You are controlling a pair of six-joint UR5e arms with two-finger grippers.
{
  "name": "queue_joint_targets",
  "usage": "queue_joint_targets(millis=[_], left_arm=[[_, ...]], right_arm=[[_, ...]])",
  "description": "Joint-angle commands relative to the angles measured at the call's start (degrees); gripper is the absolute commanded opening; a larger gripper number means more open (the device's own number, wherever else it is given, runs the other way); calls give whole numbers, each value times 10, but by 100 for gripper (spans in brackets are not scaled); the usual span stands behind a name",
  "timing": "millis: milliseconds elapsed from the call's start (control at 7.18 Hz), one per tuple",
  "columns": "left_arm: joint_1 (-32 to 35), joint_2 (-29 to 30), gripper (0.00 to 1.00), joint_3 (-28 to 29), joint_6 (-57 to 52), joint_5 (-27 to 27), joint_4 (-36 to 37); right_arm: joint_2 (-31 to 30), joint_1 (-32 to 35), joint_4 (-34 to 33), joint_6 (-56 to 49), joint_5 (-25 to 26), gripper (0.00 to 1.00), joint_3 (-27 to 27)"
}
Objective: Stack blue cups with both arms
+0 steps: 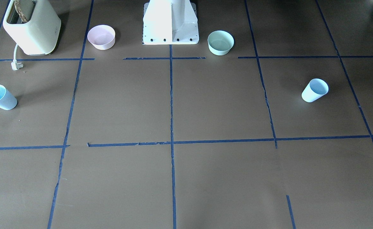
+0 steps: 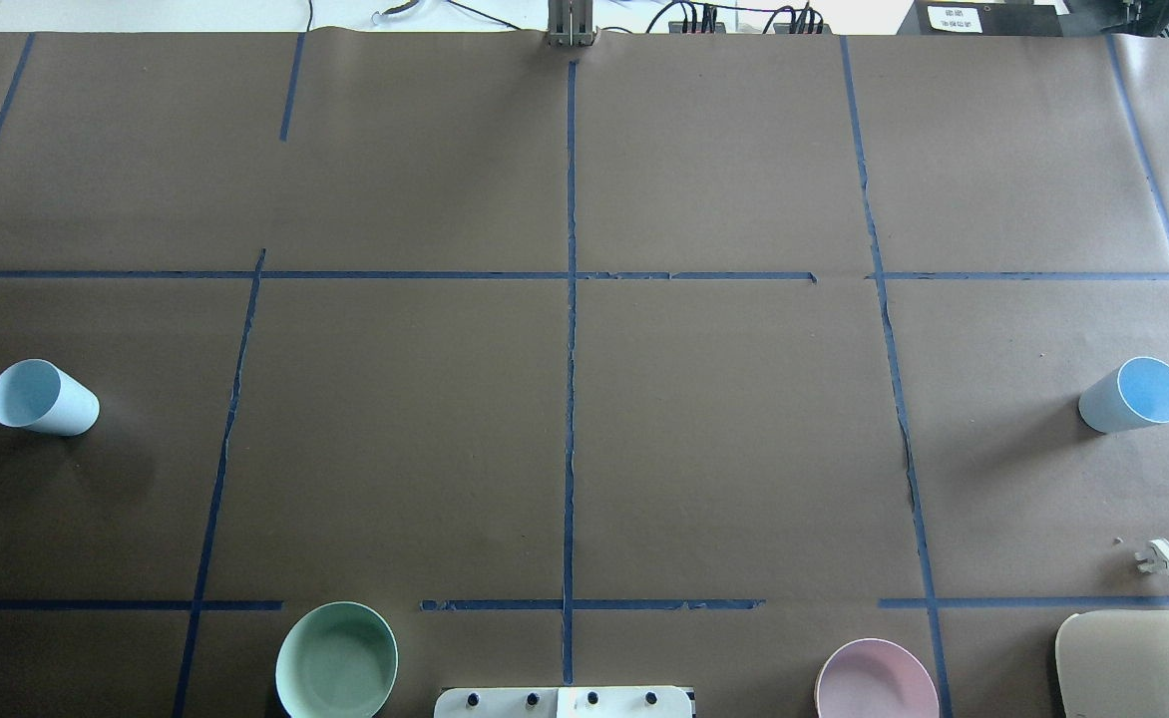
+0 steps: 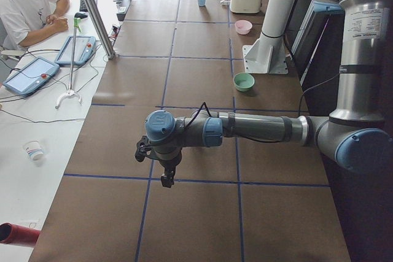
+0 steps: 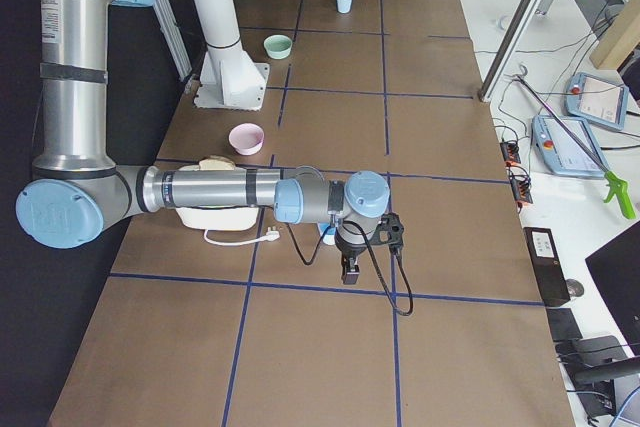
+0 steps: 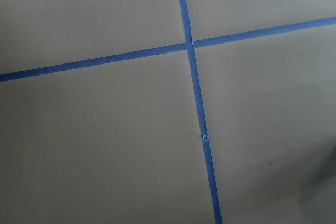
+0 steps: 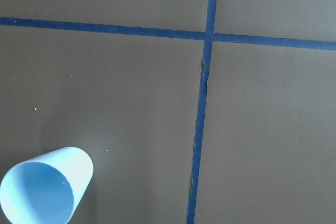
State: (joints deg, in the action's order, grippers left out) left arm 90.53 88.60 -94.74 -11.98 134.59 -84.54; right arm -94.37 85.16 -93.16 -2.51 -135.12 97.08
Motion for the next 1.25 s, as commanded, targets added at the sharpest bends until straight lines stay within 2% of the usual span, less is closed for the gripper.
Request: queue_joint_targets(millis=[0,557,1115], left_arm=[[0,0,100,-14,3,13,15],[-2,-4,100,-19,3,5,10],[-3,-11,100,-18,1,29,9]], right_arm=[[-1,0,0,-1,0,100,1],[-1,-1,-1,3,-1,100,-1],[-2,-1,0,1,-11,100,2]])
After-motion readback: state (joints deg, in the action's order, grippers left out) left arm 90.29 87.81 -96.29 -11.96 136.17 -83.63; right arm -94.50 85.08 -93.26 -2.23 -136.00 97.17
